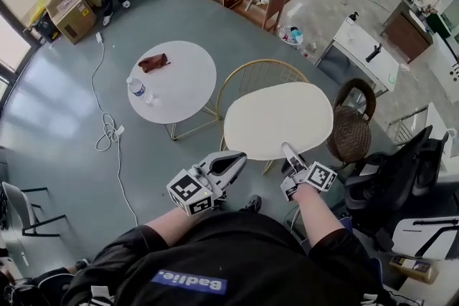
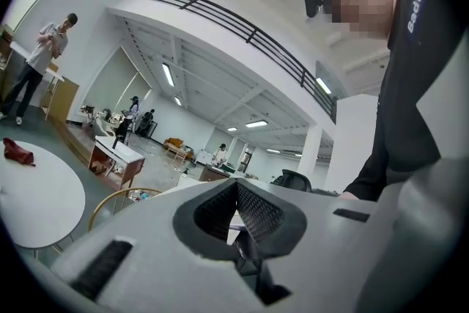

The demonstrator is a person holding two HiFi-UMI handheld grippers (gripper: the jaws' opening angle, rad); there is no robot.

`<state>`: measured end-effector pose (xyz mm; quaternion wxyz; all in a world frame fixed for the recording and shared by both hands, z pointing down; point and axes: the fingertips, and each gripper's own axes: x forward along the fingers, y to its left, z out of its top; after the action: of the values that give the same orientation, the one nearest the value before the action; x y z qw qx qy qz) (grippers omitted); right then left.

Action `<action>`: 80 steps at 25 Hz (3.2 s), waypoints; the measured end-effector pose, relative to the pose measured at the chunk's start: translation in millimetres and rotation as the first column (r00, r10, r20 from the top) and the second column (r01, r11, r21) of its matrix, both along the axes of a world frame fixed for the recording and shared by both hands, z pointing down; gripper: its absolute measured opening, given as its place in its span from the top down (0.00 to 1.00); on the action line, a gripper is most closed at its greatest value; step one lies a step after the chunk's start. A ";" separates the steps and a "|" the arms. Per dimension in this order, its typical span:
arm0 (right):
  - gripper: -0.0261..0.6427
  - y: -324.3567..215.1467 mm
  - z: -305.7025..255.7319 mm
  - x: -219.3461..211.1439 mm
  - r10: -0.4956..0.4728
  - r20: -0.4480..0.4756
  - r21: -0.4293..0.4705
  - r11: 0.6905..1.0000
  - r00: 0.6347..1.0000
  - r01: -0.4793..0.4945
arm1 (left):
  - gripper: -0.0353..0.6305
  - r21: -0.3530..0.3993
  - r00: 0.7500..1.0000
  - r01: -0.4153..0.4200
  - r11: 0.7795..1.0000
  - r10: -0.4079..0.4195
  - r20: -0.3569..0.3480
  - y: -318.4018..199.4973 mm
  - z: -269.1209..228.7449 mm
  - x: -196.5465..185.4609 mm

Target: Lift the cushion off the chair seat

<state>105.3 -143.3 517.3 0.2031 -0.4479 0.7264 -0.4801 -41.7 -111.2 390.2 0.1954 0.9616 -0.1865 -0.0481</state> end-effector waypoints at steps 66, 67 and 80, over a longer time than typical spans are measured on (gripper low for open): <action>0.86 75.0 -79.5 -102.7 -0.194 -0.756 0.104 0.908 0.625 0.407 | 0.93 0.088 0.994 -0.094 0.992 0.088 0.070 32.6 -17.5 12.5; 0.86 75.0 -79.0 -102.4 -0.193 -0.757 0.103 0.908 0.625 0.406 | 0.93 0.089 0.993 -0.095 0.991 0.089 0.071 32.8 -17.2 12.8; 0.86 77.6 -77.3 -102.4 -0.198 -0.754 0.097 0.910 0.627 0.404 | 0.93 0.088 0.994 -0.096 0.992 0.090 0.067 34.5 -18.1 13.2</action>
<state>2.9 -65.7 440.0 -0.1305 -0.4420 0.8667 -0.1906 -28.4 -76.7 372.2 0.1473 0.9782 -0.1453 -0.0170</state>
